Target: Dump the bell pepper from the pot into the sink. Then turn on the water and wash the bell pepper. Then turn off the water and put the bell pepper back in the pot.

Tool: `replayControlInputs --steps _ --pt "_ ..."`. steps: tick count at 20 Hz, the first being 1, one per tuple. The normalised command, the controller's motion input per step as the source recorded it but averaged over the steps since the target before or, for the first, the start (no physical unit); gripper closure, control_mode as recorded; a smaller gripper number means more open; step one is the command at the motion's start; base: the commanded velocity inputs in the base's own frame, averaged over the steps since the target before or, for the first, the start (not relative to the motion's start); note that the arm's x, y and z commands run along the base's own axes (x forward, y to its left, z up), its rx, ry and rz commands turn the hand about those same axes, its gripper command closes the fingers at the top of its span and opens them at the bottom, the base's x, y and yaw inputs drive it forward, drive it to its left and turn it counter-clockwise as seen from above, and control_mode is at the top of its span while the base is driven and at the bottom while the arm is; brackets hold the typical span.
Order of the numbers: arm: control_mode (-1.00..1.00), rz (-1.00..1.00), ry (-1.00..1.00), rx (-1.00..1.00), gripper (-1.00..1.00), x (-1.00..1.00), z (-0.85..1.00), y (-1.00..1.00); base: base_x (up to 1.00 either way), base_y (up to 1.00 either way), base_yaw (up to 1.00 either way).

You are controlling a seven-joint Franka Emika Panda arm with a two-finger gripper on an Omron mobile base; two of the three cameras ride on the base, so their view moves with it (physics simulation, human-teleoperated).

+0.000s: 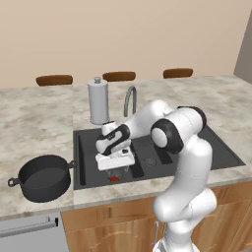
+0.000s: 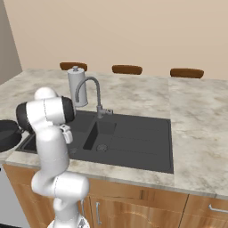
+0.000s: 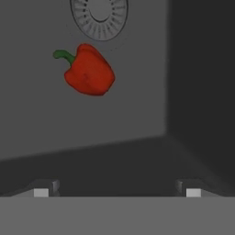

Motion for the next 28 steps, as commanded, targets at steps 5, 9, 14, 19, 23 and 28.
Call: replayControlInputs --steps 5,9,14,19,23,28 --pt "-1.0 0.0 0.05 0.0 -1.0 0.0 -0.3 0.0 0.0 0.0 0.0" --pt "-1.0 0.0 0.01 0.0 -1.0 0.0 -0.26 0.0 0.0 0.0 0.0" --pt "-1.0 0.0 0.0 0.0 -1.0 0.0 -0.24 0.0 0.0 0.0 0.0" --pt "-1.0 0.0 0.0 0.0 -1.0 0.0 -0.21 0.0 0.0 0.0 0.0" --pt "-1.0 0.0 0.0 0.0 -1.0 0.0 -0.22 0.0 0.0 0.0 0.0" --pt "-1.0 0.0 0.0 0.0 -1.0 0.03 -0.27 0.0 0.0 0.0 0.0"
